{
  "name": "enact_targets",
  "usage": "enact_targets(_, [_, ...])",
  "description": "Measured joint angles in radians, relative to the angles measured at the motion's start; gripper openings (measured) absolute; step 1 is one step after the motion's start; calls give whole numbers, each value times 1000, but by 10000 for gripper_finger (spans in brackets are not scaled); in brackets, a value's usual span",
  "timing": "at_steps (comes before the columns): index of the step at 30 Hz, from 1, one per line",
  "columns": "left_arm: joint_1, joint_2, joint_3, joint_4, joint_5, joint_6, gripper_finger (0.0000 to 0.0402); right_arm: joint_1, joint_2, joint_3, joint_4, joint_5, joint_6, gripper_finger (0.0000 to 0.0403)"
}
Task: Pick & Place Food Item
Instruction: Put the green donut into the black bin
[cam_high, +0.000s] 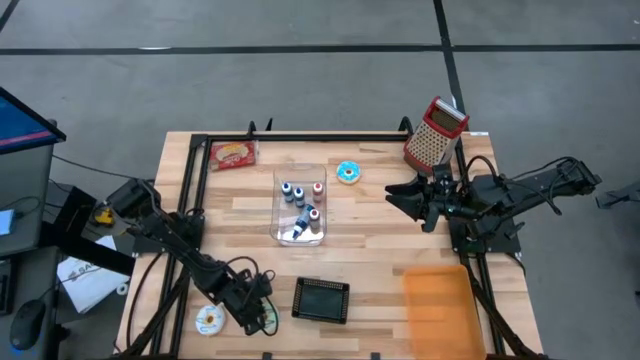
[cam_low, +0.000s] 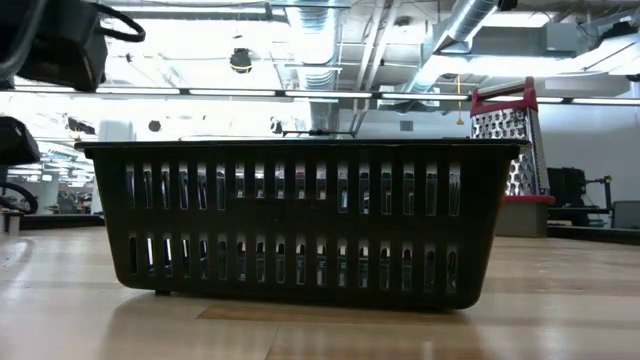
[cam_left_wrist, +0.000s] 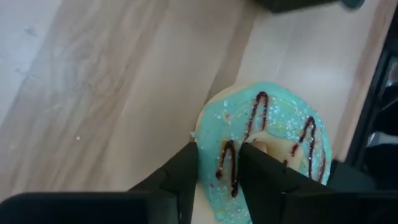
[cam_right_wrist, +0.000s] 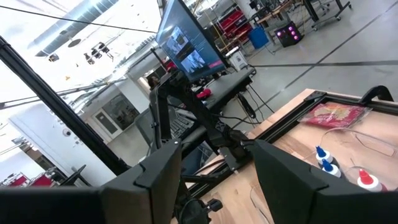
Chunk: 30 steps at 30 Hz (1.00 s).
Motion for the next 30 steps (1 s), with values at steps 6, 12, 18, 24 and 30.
enact_targets(6, [0, -45, 0, 1, -56, -30, 99, 0, 0, 0, -2, 0, 0, 193])
enact_targets(12, [-2, -132, 0, -33, -112, -51, 98, 0, 0, 0, -2, -1, -1, 193])
enact_targets(18, [16, -237, 0, 27, -223, -21, 98, 0, 0, 0, -3, -3, -15, 193])
enact_targets(24, [113, -220, 0, 155, -212, 112, 98, 1, 0, 0, -5, -3, -26, 193])
enact_targets(30, [266, -160, 0, 281, -130, 311, 98, 26, 0, 0, -9, -3, -27, 193])
